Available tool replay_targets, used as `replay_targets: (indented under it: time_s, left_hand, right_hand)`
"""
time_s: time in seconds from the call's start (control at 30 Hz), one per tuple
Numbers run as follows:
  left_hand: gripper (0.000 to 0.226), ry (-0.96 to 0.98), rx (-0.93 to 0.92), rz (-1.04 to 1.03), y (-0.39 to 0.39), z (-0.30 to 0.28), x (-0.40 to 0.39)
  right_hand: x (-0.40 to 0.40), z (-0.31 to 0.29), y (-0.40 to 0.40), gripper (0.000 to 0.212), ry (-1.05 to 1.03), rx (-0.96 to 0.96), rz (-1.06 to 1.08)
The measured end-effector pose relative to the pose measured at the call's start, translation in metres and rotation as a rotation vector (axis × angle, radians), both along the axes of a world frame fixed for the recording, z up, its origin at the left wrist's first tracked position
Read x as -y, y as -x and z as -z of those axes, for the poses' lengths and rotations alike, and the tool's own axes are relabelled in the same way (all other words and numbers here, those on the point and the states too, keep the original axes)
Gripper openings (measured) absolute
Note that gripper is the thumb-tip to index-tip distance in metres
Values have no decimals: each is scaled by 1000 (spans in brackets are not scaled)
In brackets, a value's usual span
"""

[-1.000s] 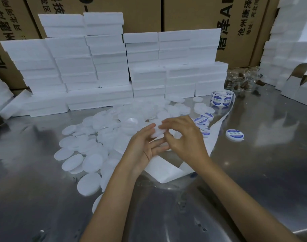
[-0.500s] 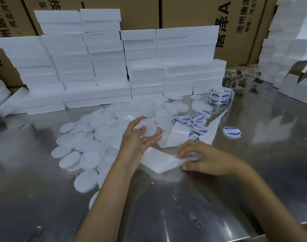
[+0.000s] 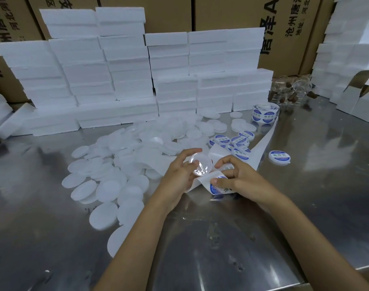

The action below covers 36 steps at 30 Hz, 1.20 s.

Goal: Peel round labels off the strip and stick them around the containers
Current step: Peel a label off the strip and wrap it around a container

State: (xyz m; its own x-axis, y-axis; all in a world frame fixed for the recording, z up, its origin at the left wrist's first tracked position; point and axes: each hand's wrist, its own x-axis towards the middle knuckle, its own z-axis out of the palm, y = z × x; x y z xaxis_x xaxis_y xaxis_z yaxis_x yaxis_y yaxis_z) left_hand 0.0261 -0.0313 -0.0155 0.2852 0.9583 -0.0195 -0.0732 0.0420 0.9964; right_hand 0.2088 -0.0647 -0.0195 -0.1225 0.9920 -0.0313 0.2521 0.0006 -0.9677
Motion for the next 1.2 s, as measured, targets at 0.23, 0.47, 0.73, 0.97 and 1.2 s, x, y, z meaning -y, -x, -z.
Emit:
replay_targets:
  time_s: [0.23, 0.47, 0.73, 0.97, 1.2]
  left_hand:
    - [34, -7, -57, -18, 0, 2, -1]
    - [34, -57, -182, -31, 0, 3, 1]
    - [34, -60, -210, -36, -1, 3, 0]
    - [36, -68, -230, -35, -1, 2, -1]
    - [35, -26, -164, -29, 3, -1, 2]
  right_hand:
    - [9, -1, -9, 32, 2, -49, -186]
    - [8, 4, -11, 27, -20, -31, -159]
    - [9, 4, -9, 17, -53, -42, -146]
    - [8, 5, -19, 19, -99, -88, -54]
    - [9, -7, -31, 20, -229, -658, -63]
